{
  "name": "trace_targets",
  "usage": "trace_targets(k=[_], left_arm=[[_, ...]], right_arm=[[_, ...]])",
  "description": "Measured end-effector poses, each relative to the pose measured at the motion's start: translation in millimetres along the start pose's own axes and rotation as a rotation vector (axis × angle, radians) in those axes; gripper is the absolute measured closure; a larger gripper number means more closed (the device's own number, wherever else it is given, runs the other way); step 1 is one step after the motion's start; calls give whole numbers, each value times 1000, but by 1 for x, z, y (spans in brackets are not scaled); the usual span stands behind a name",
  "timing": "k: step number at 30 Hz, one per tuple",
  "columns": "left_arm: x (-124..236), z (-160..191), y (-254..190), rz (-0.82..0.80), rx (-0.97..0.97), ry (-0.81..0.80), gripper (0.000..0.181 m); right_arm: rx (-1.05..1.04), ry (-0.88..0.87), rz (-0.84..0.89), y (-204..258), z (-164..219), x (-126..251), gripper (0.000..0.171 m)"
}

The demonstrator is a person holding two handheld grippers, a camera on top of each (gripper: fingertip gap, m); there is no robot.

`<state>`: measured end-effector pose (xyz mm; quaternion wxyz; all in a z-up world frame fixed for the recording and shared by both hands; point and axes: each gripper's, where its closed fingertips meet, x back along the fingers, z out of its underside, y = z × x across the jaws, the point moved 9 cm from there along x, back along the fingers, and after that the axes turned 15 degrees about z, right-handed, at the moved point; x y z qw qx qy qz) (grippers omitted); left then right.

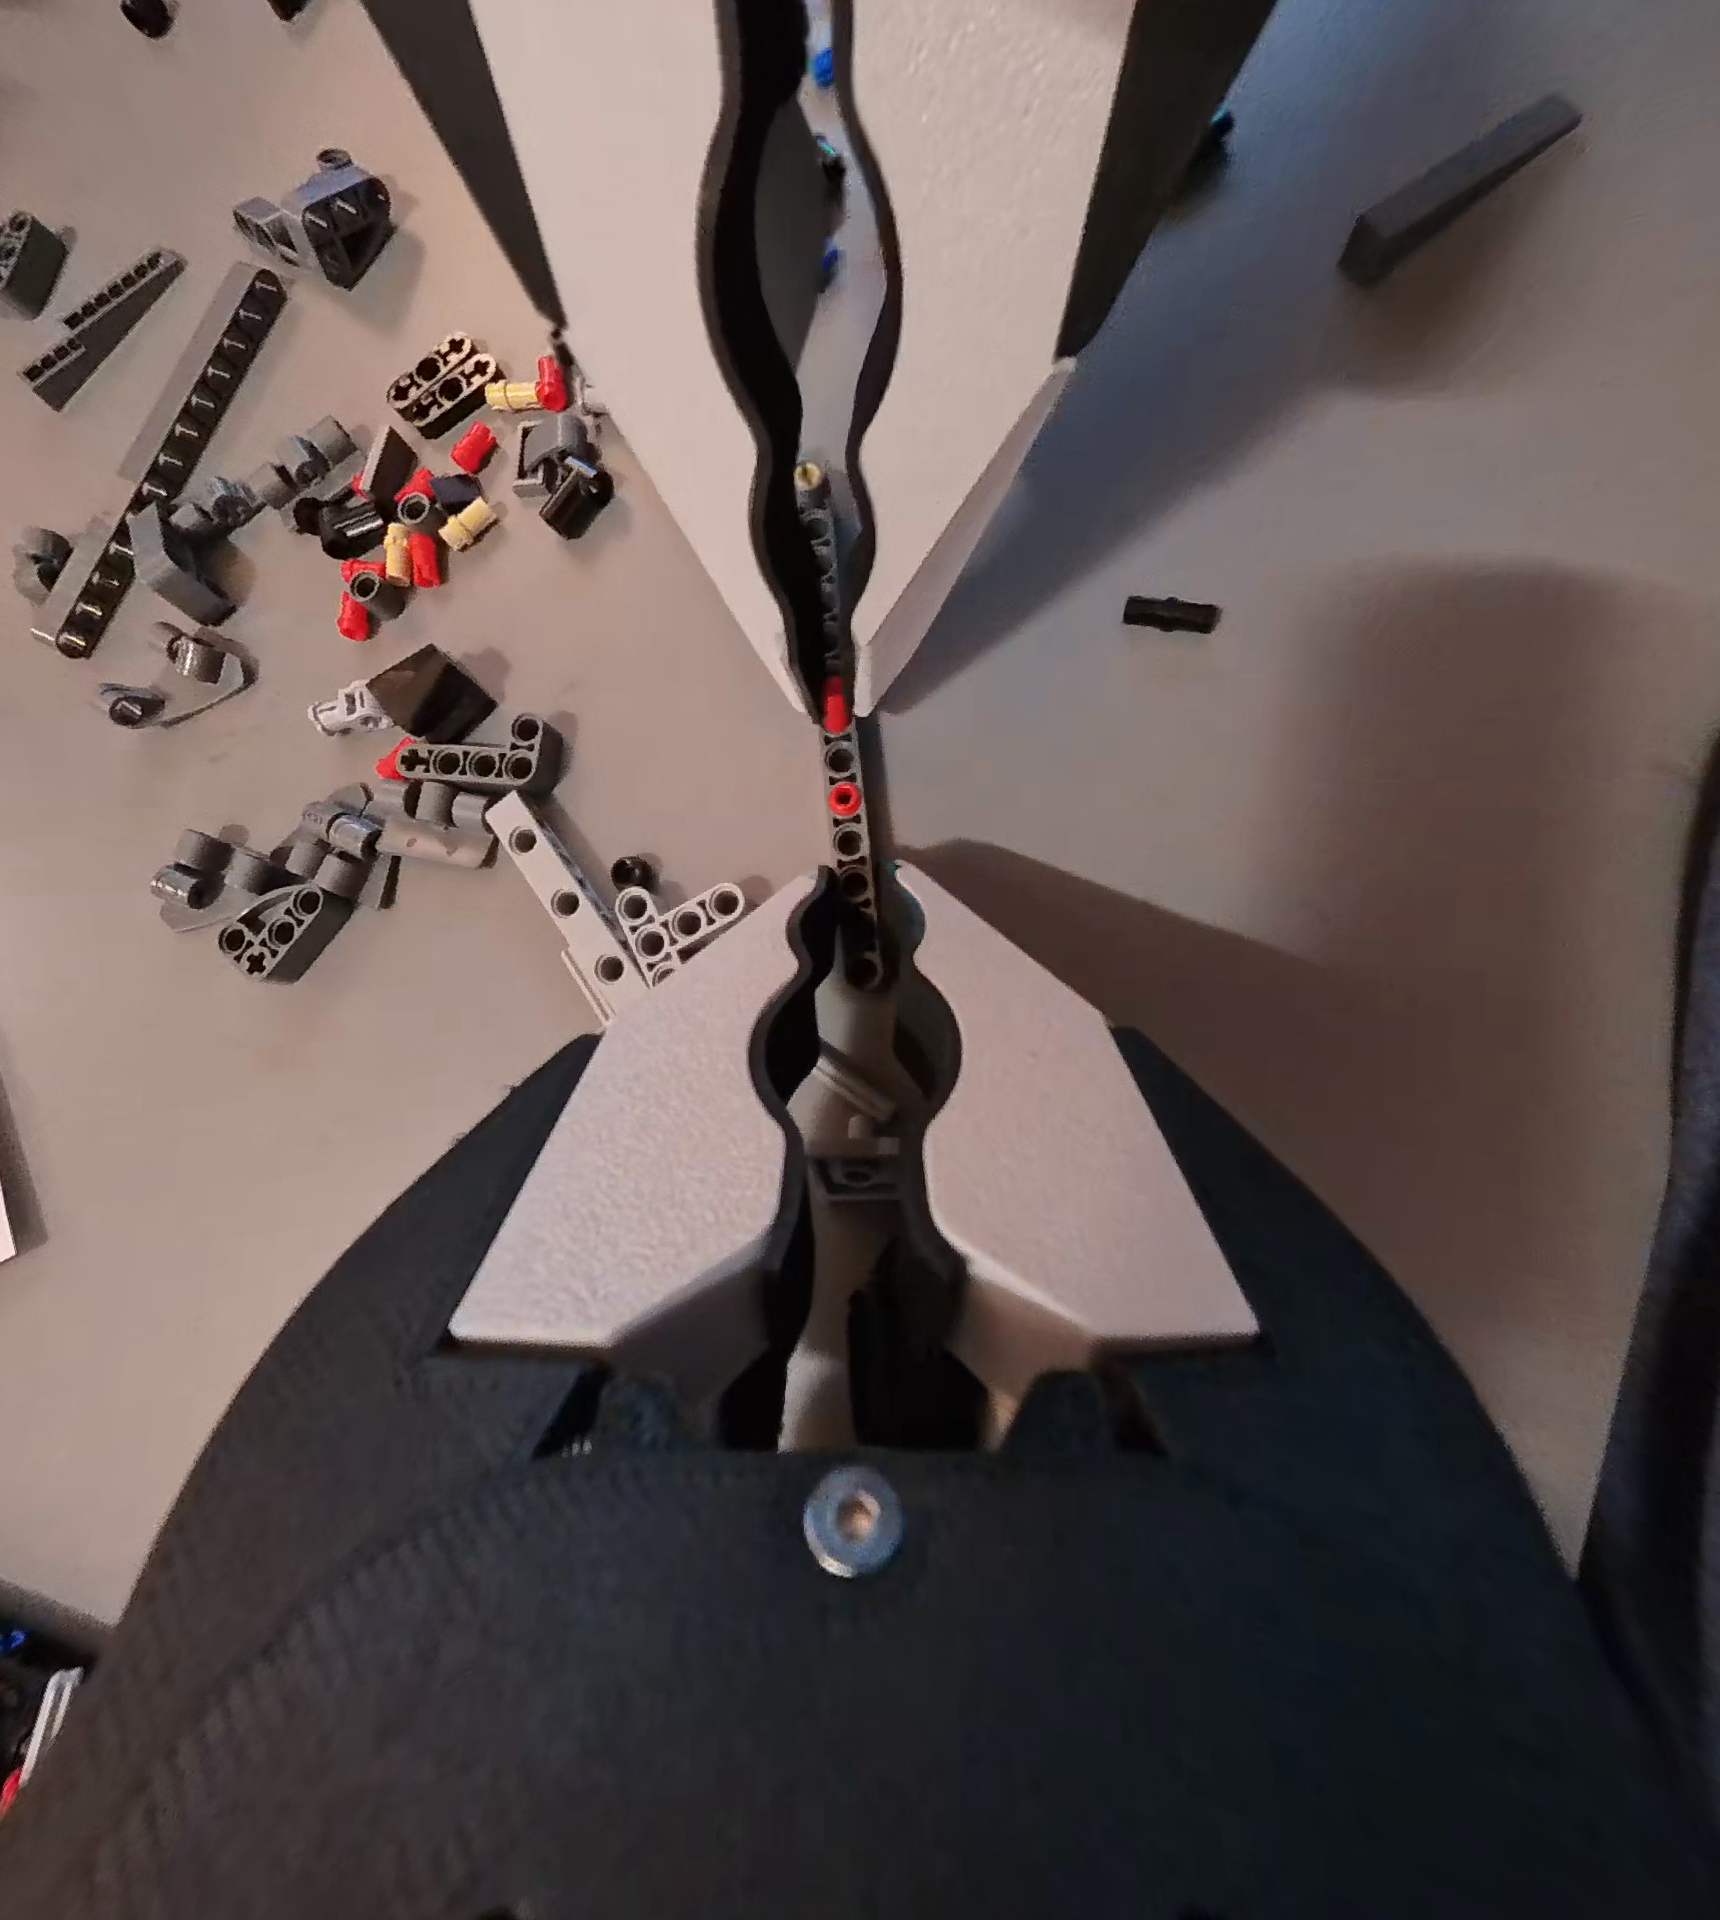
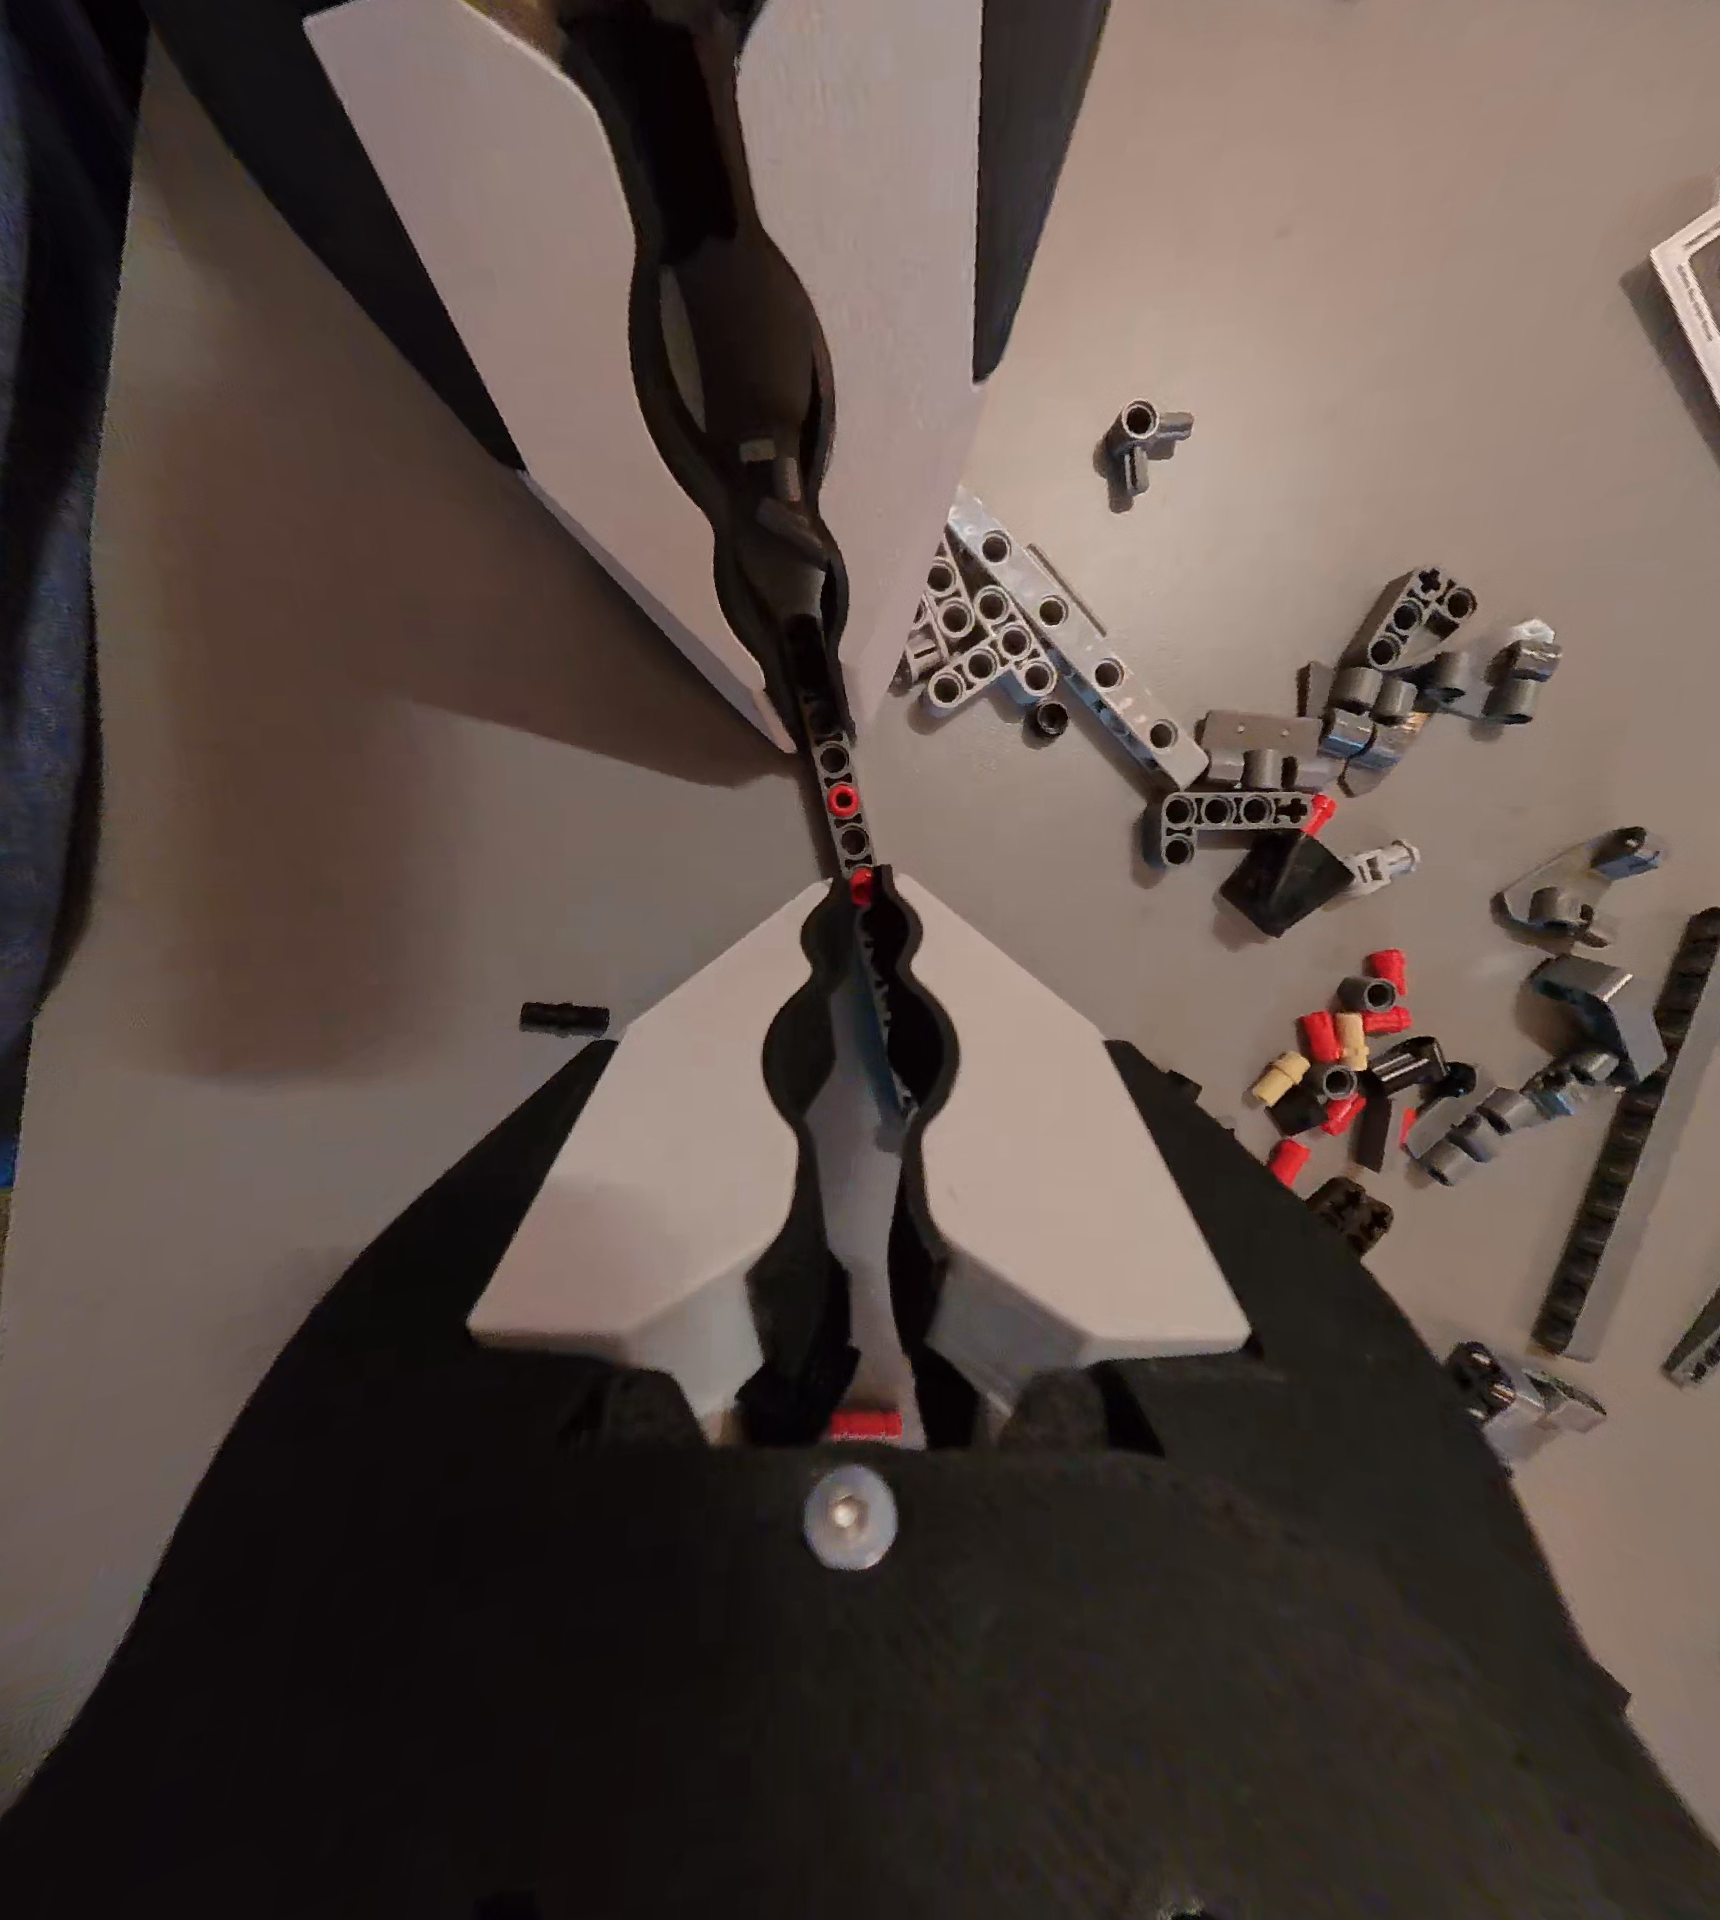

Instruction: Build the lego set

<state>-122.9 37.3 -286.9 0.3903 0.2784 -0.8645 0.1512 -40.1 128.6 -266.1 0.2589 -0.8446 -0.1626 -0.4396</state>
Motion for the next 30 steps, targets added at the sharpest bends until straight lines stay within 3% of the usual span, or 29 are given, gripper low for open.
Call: trace_targets(k=[13,15,18,30], left_arm=[[0,1,1,-1,-1,3,176],[0,0,0,2,1,0,175],[0,0,0,4,2,-1,176],[-1,0,0,6,3,1,175]], right_arm=[[-63,15,-78,-6,-1,-5,169],[-124,-27,-98,-8,1,0,159],[-155,-87,-75,-10,3,11,171],[-104,-16,-66,-5,7,-2,171]])
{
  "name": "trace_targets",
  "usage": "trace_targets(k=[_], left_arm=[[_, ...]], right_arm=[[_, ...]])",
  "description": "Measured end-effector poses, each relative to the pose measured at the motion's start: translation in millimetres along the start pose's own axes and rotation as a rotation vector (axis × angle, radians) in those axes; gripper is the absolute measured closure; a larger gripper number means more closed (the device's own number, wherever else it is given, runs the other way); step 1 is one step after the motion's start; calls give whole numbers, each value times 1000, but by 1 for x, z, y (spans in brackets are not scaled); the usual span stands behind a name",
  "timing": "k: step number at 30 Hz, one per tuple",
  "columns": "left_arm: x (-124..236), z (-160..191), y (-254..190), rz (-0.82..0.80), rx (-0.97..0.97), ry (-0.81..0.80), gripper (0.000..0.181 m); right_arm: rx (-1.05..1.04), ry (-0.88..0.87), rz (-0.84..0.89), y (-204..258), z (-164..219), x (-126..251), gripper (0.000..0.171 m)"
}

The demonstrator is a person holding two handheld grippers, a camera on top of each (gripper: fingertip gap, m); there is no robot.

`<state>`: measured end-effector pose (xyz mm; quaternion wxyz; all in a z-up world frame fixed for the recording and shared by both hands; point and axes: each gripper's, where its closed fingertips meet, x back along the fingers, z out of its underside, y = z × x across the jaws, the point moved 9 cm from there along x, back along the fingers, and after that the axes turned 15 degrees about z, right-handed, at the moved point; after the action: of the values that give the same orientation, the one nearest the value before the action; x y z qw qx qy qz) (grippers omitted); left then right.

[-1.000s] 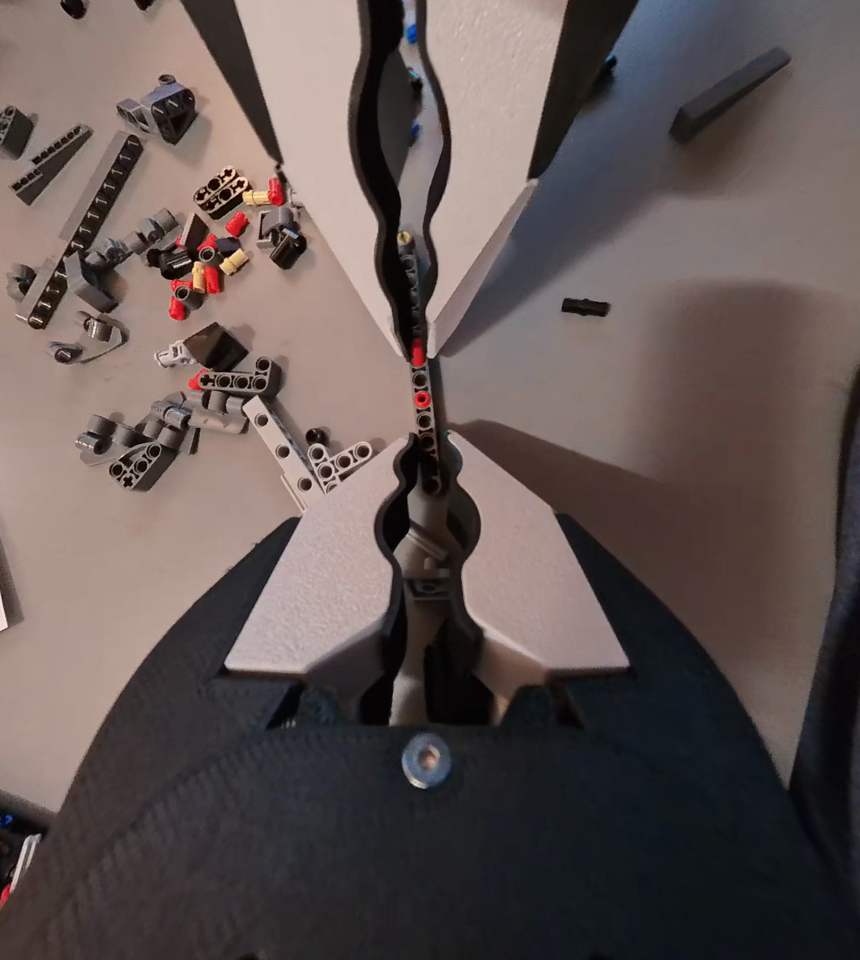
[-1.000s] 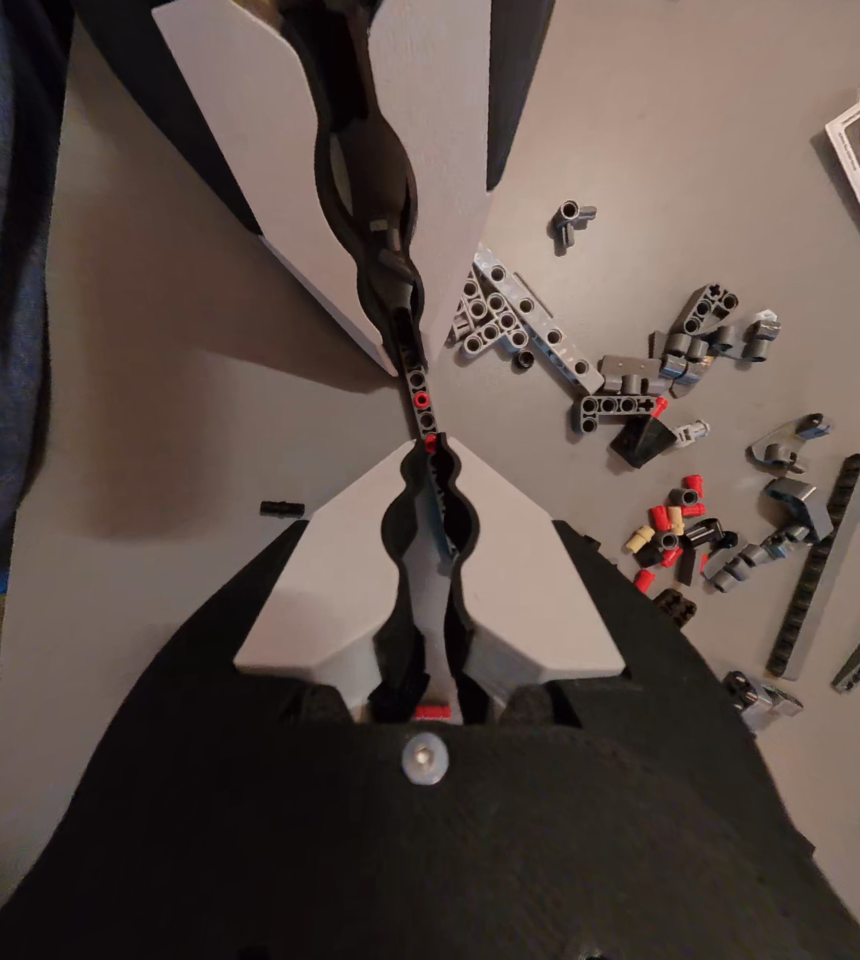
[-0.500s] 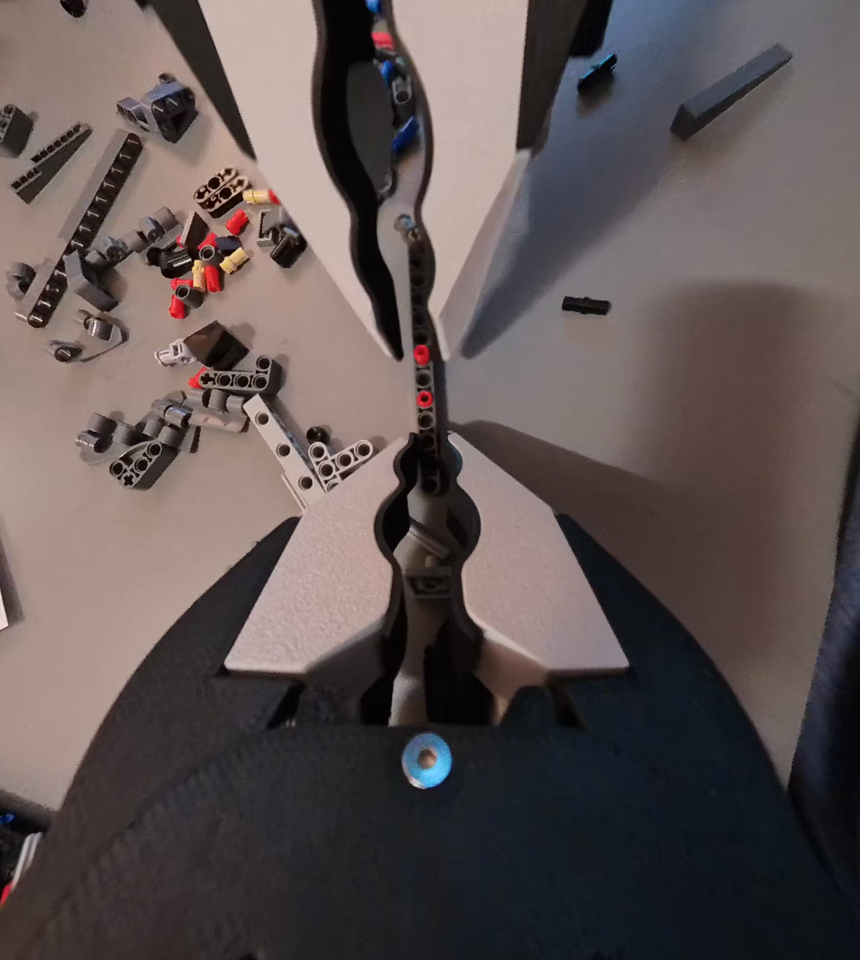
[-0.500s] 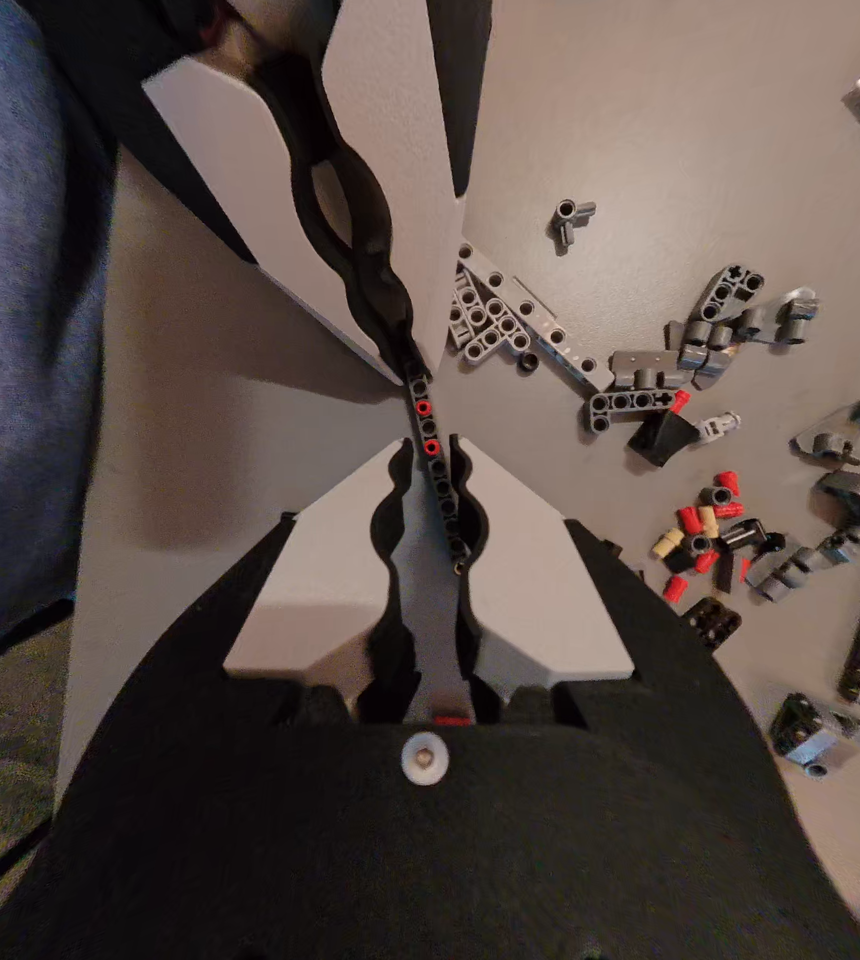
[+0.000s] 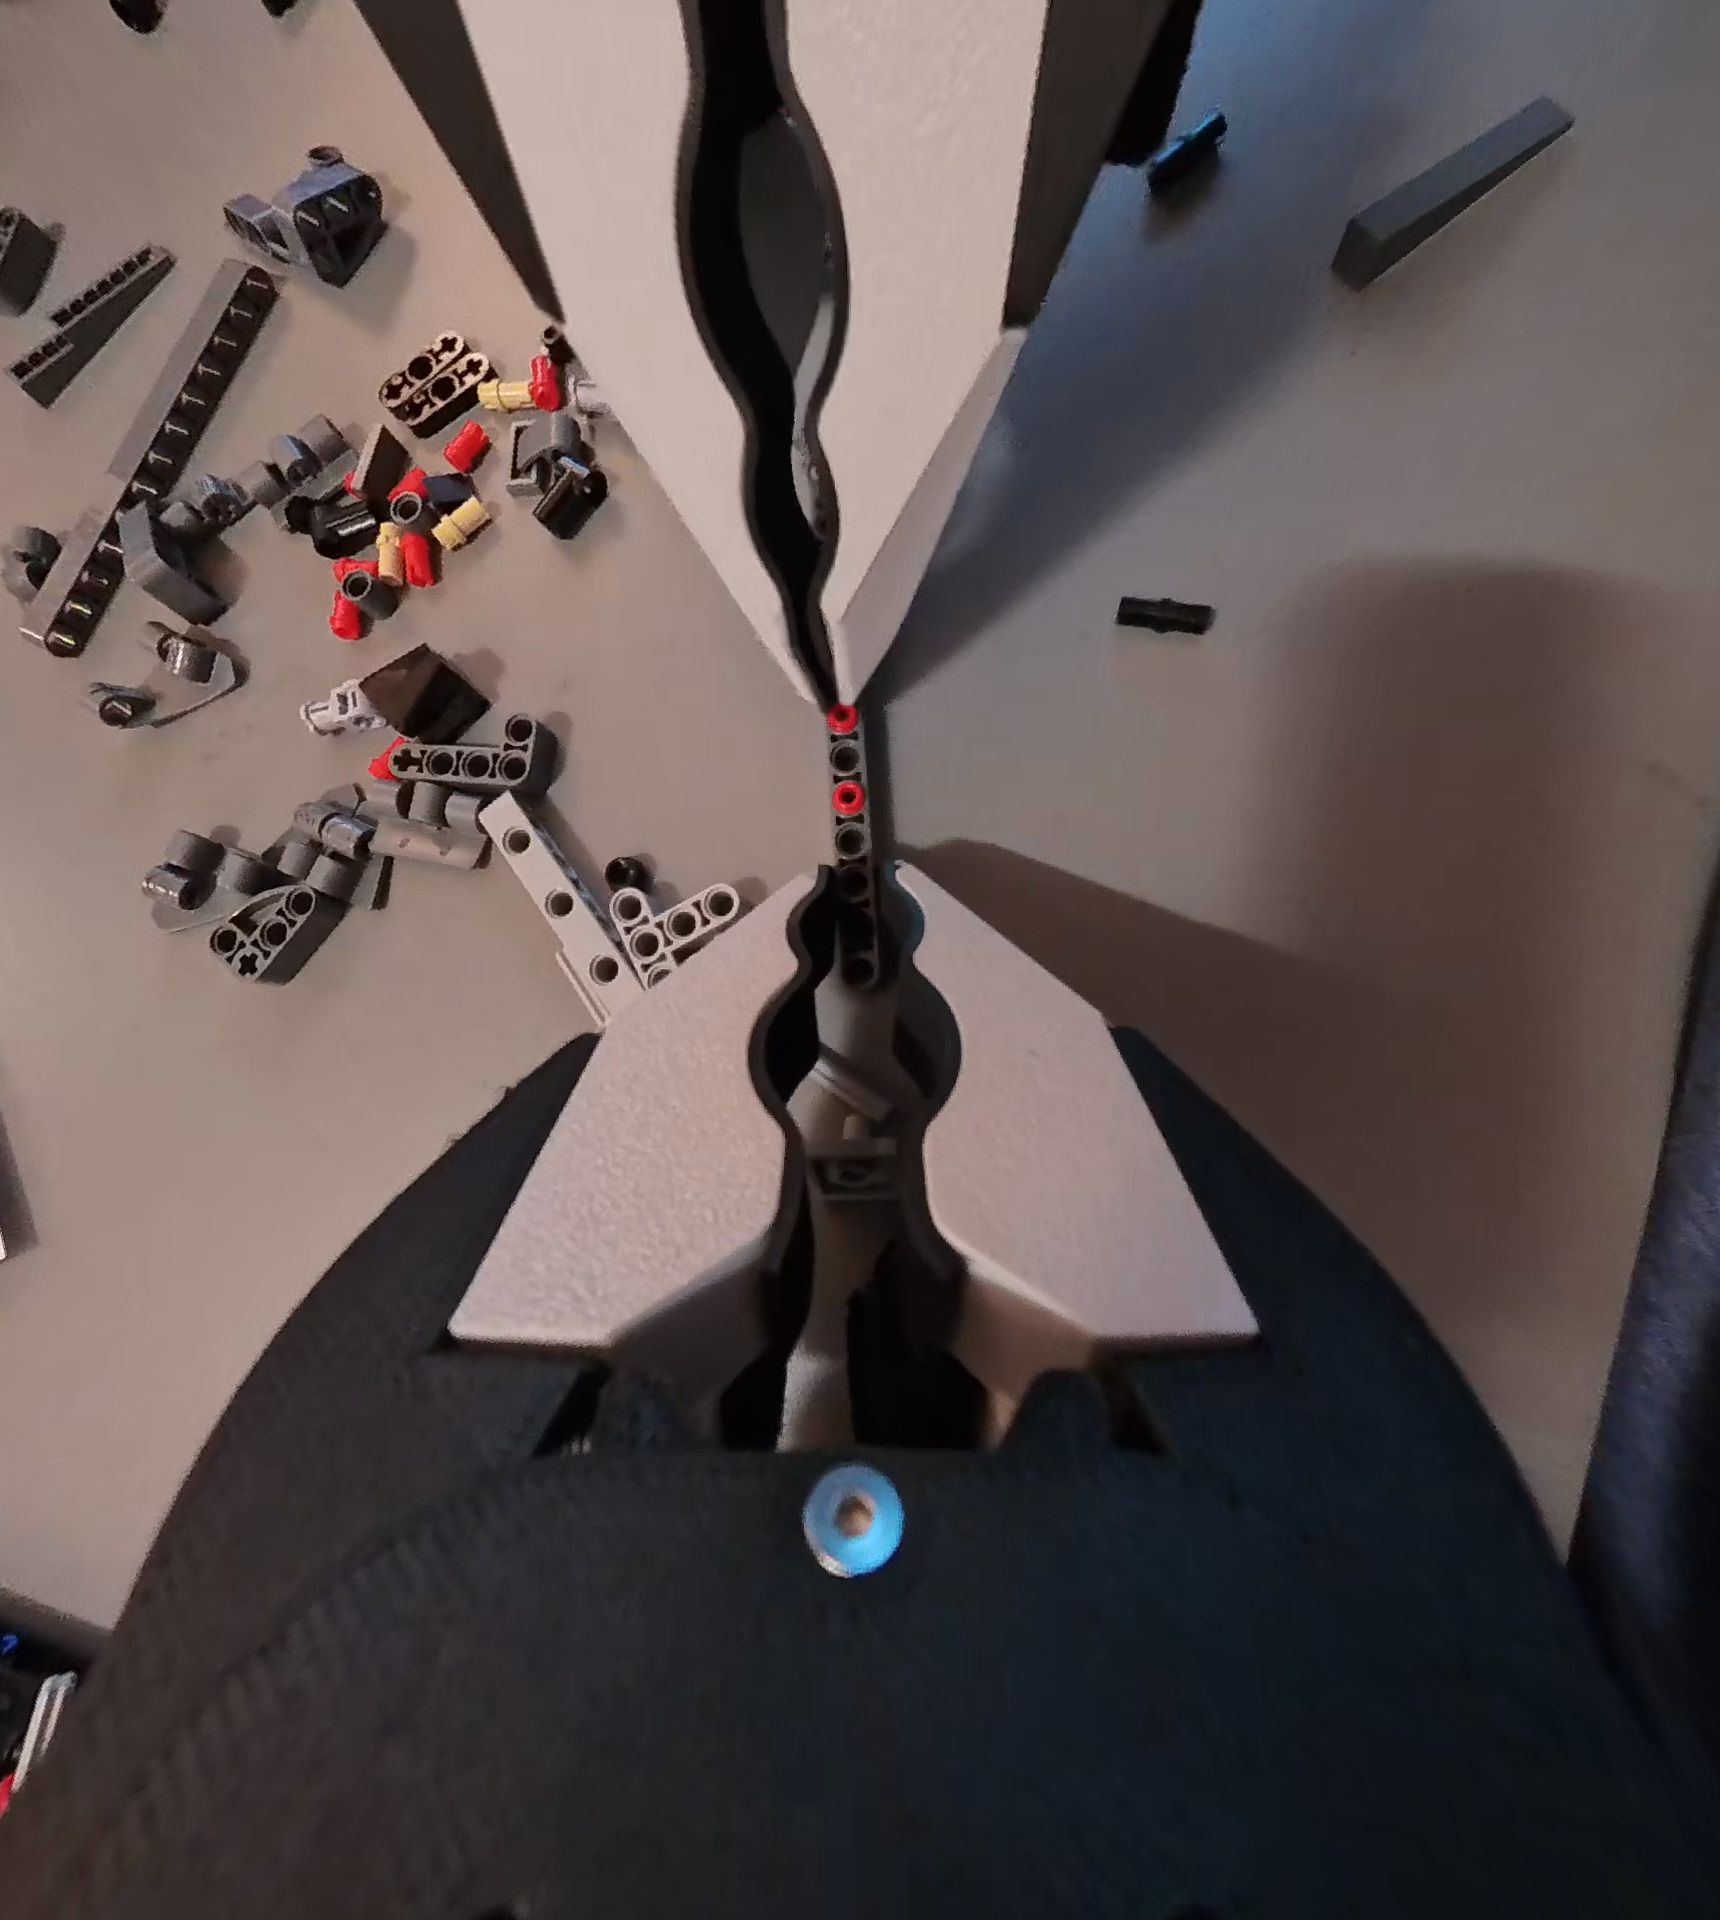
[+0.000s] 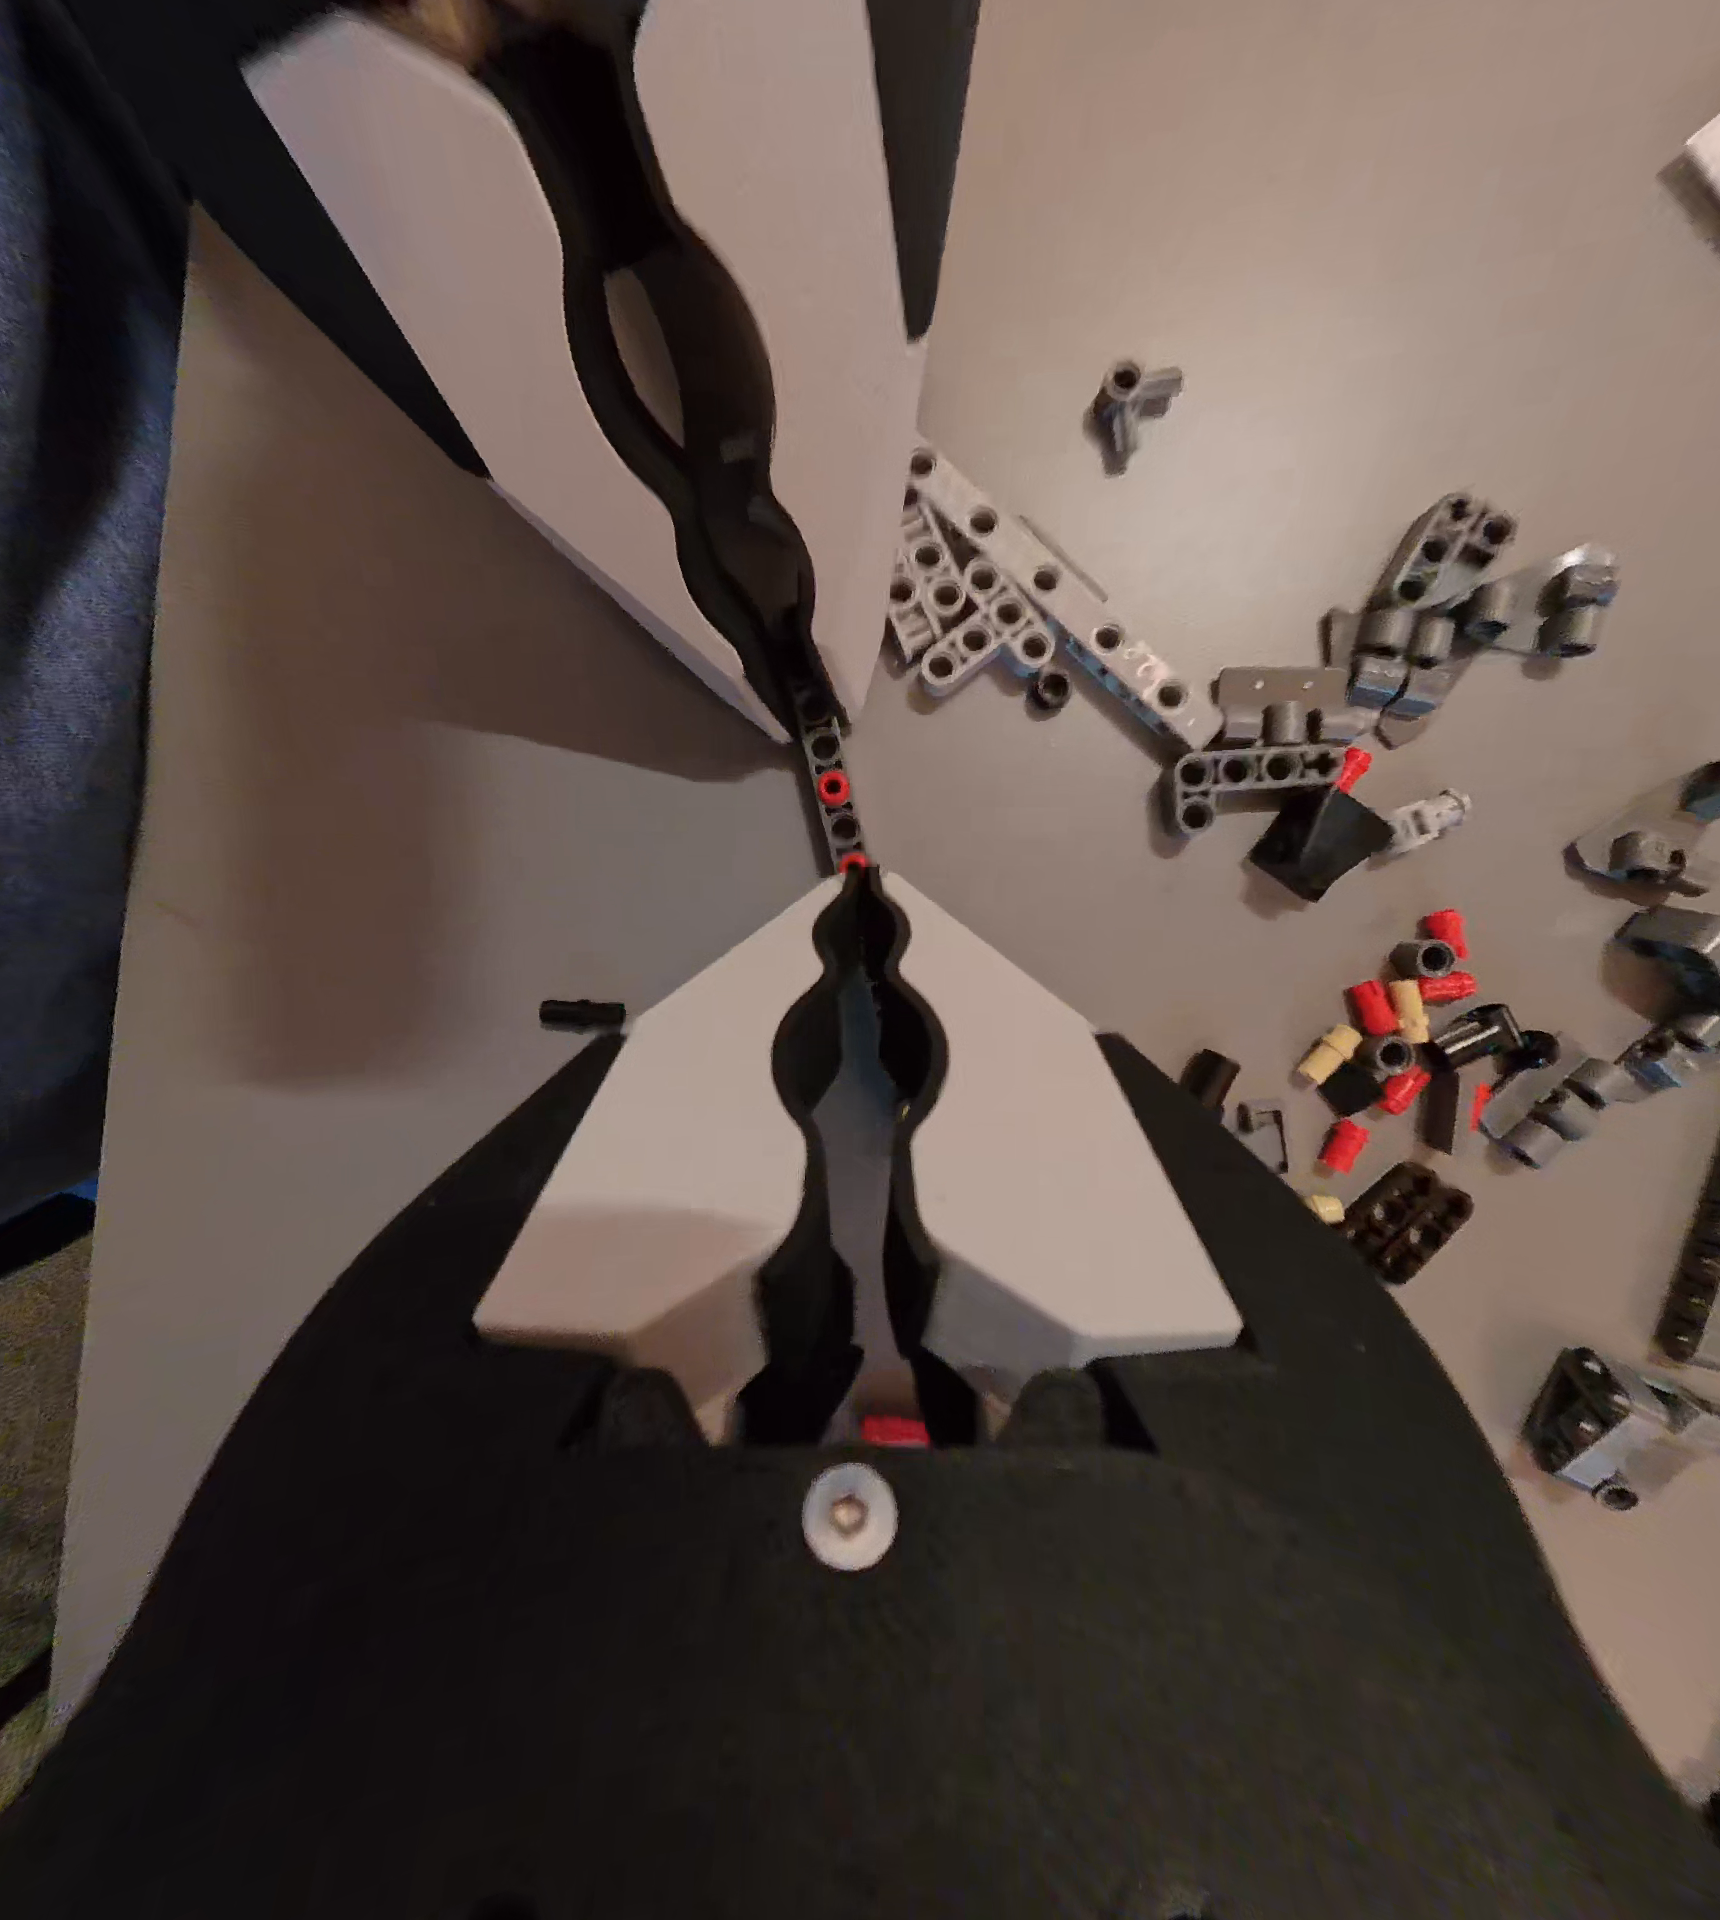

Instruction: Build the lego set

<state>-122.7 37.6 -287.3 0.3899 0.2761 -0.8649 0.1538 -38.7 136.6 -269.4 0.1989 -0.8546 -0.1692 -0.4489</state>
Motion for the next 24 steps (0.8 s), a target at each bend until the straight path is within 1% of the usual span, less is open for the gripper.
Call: trace_targets(k=[5,8,11,14,16,19,22,24], left_arm=[[0,0,0,6,3,2,175],[0,0,0,4,6,0,176],[-1,-1,-2,4,4,-15,175],[5,-5,-3,0,6,-43,158],[15,-8,-2,-20,14,-67,147],[33,-15,-2,-43,1,-116,145],[57,-21,3,-115,-18,-123,143],[84,-30,16,-206,-34,-134,151]], right_arm=[[16,13,6,0,-2,0,171],[-21,-4,5,-1,-1,0,171],[-73,-108,14,-7,-2,16,169],[-109,-168,75,-16,3,34,165],[-136,-226,102,-19,9,44,164],[-162,-323,129,-20,18,55,163],[-174,-409,148,-21,25,62,164],[-181,-456,160,-22,30,67,166]])
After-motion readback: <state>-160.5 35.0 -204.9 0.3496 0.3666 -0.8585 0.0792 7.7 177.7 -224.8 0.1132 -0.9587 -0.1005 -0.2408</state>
